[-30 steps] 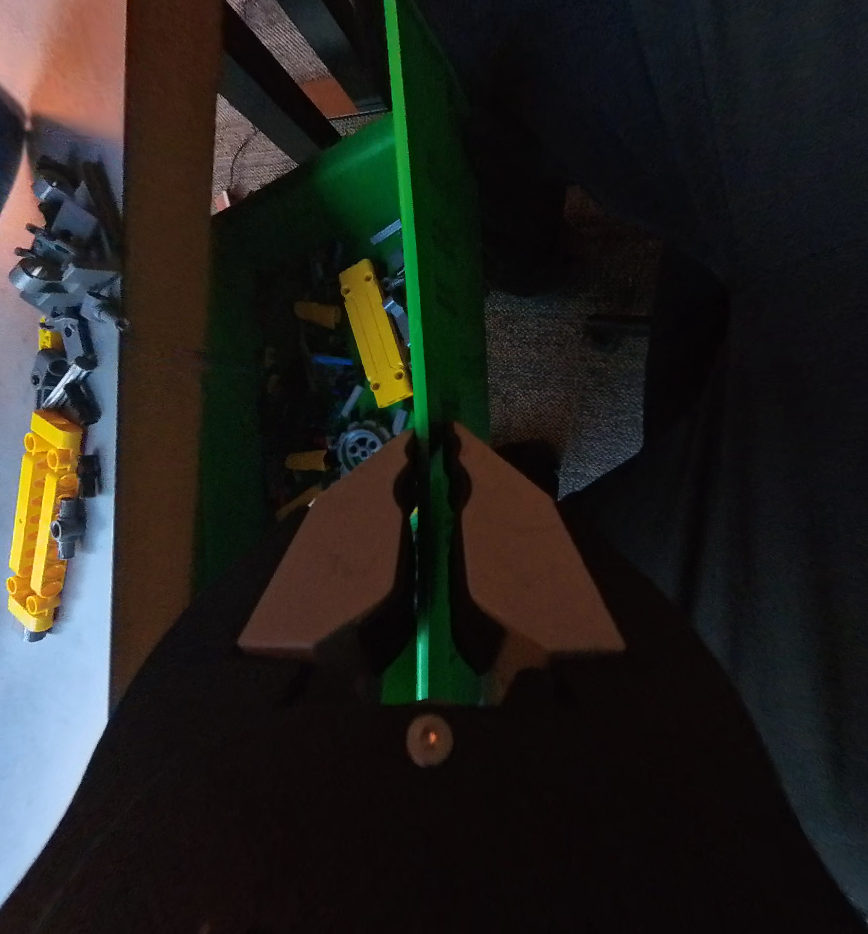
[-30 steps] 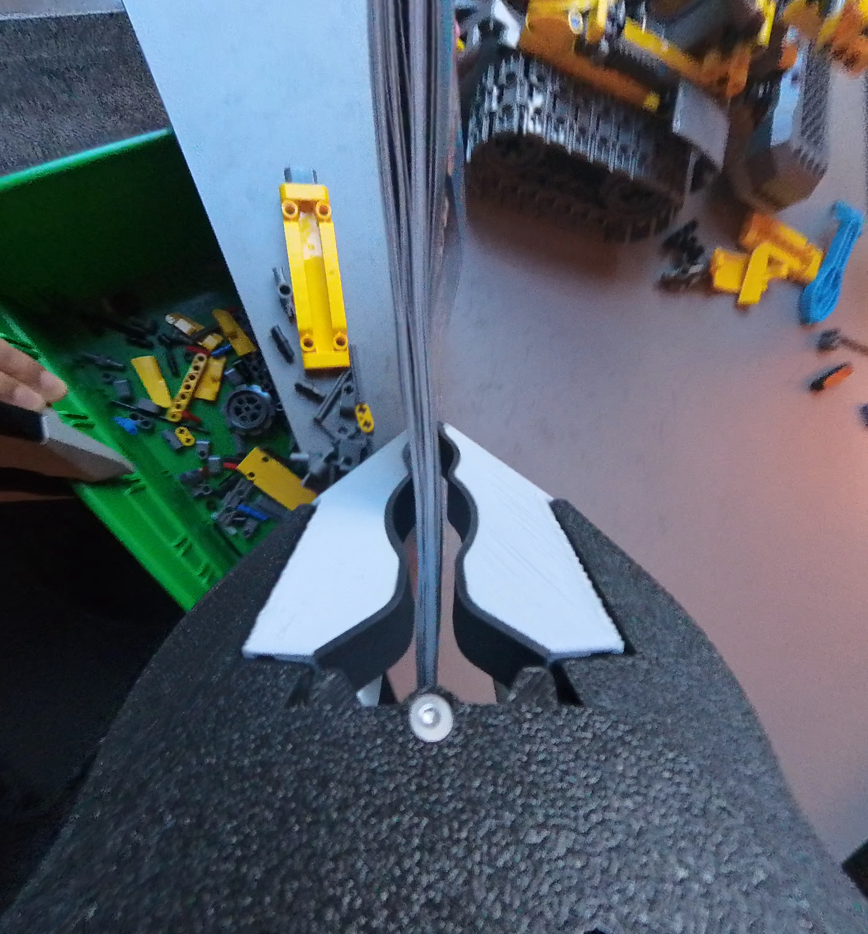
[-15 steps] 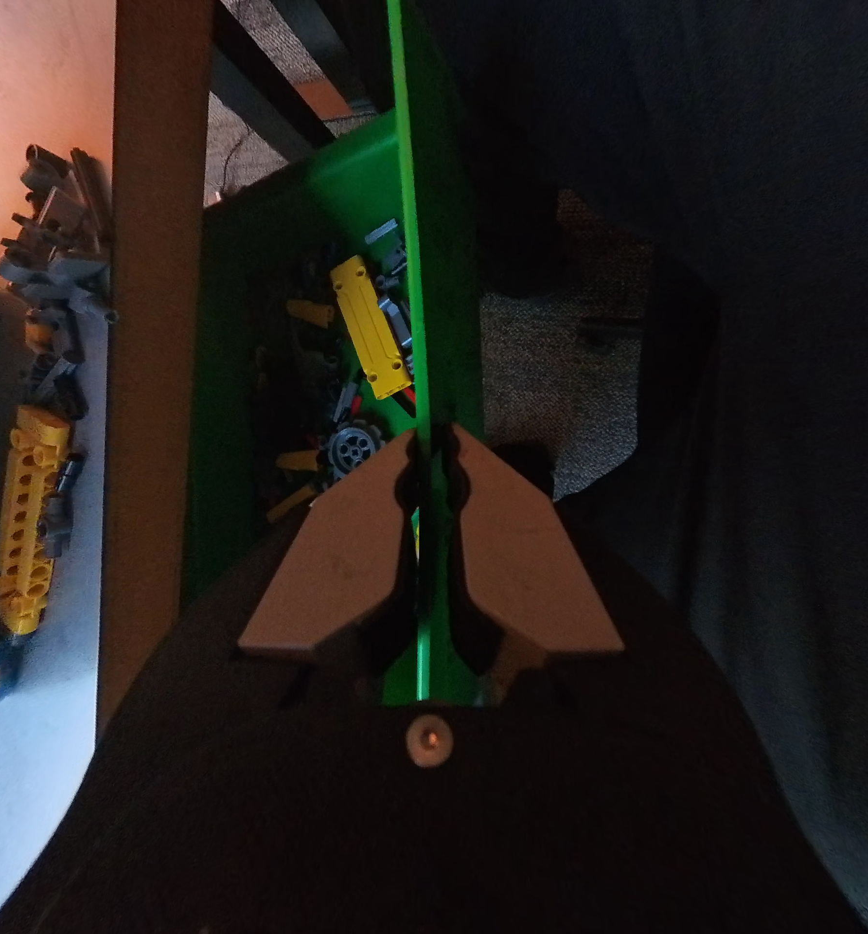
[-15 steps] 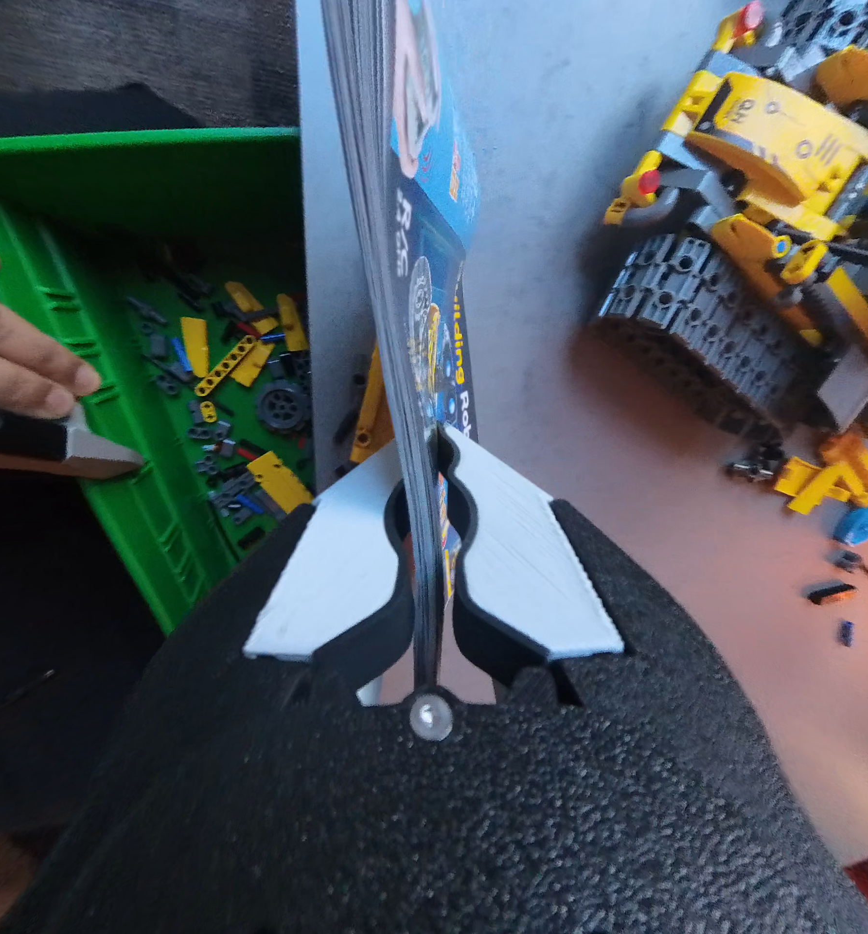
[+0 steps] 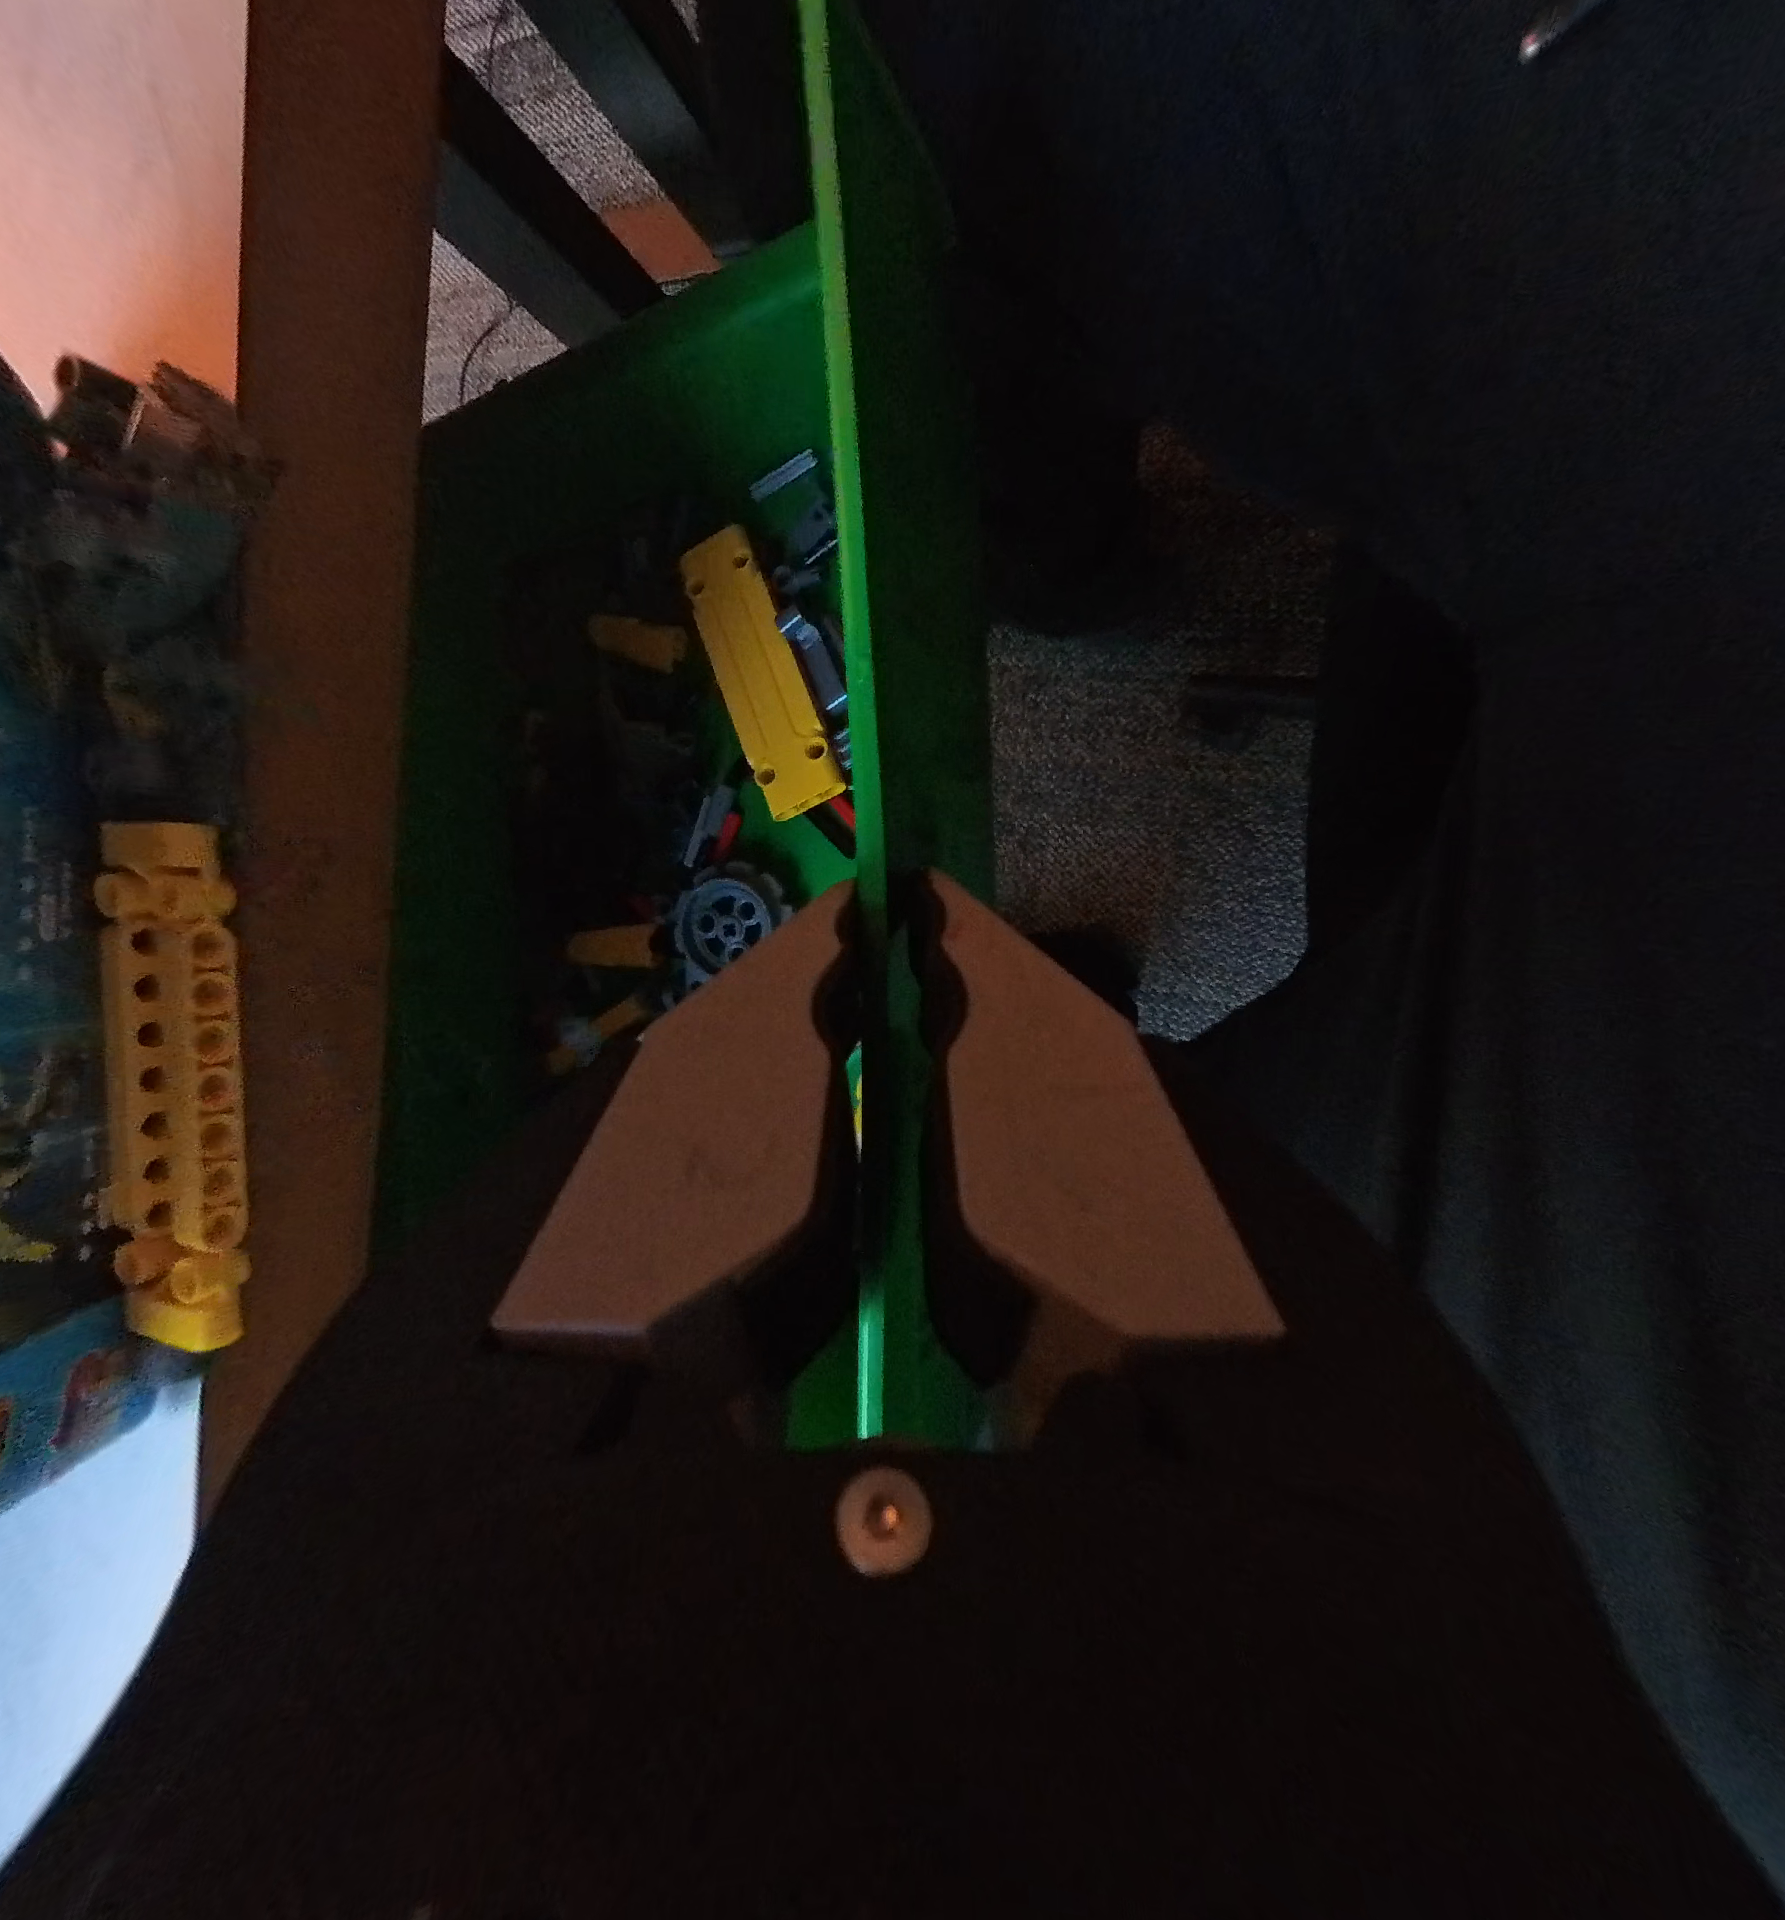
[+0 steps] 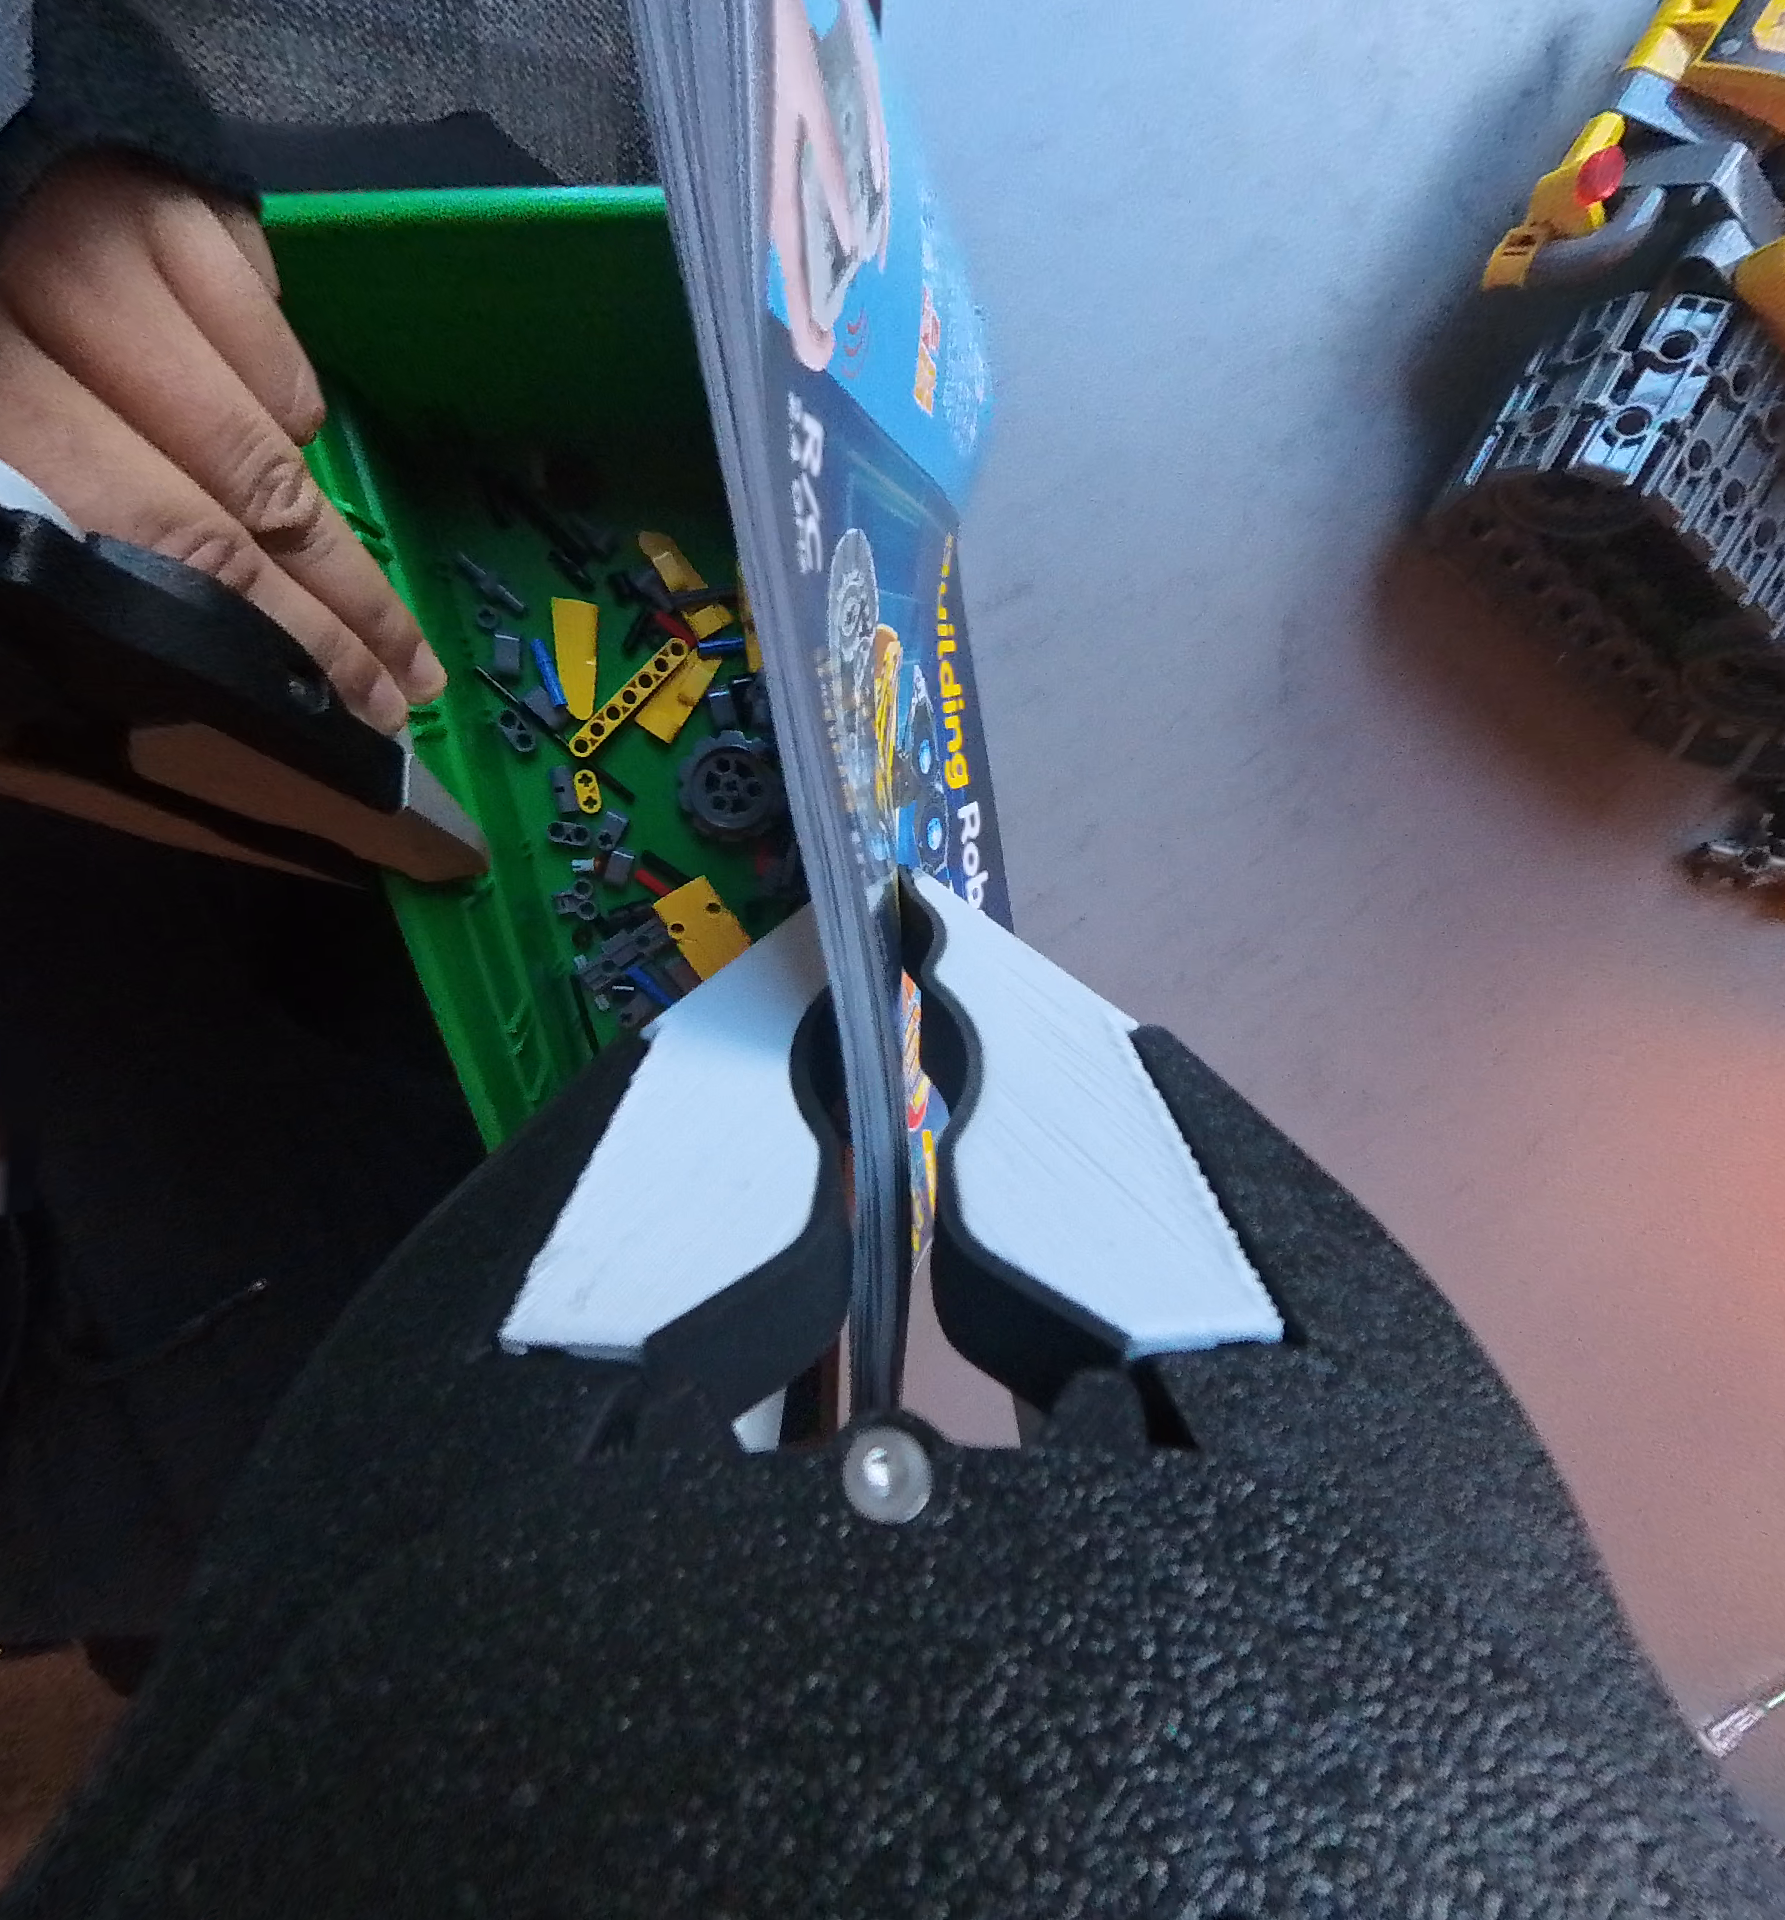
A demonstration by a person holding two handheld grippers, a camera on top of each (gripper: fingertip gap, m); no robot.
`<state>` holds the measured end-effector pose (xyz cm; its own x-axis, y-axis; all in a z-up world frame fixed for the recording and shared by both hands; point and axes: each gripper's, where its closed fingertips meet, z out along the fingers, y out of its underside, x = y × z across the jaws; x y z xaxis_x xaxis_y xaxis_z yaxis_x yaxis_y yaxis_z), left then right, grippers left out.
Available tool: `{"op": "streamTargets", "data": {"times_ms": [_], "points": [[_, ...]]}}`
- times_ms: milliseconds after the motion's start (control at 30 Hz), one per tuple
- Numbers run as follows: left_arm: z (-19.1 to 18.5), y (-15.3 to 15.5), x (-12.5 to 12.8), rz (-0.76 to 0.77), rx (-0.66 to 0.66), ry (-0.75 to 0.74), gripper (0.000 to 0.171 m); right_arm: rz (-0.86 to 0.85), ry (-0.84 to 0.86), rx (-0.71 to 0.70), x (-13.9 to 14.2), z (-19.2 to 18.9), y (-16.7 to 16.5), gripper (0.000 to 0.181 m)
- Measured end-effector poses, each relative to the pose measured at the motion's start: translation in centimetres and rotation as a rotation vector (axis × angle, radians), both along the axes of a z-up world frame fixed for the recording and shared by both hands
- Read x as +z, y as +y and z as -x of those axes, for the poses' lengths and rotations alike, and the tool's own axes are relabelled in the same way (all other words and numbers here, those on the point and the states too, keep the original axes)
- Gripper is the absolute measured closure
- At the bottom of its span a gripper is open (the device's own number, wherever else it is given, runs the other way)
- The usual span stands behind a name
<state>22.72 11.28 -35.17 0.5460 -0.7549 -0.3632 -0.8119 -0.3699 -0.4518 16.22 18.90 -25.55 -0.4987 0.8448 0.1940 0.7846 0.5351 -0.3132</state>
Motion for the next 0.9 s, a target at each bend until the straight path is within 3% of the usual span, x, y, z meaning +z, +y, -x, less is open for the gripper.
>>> {"op": "streamTargets", "data": {"times_ms": [367, 533, 667, 900], "points": [[-0.1, 0.5, 0.0, 0.001, 0.000, 0.002, 0.166, -0.022, 0.094, -0.050, 1.8, -1.6, 1.0, 0.181], [-0.3, 0.8, 0.0, 0.001, -0.006, 0.000, 0.166, -0.065, 0.141, -0.171, 3.4, -2.5, 5.2, 0.181], [-0.4, 1.3, -0.1, 0.002, -0.016, 0.000, 0.166, -0.196, 0.089, -0.259, 2.4, -4.2, 8.8, 0.181], [-0.9, 1.9, -0.2, 0.003, -0.032, -0.003, 0.166, -0.066, -0.010, -0.283, -0.1, -5.5, 6.3, 0.181]]}}
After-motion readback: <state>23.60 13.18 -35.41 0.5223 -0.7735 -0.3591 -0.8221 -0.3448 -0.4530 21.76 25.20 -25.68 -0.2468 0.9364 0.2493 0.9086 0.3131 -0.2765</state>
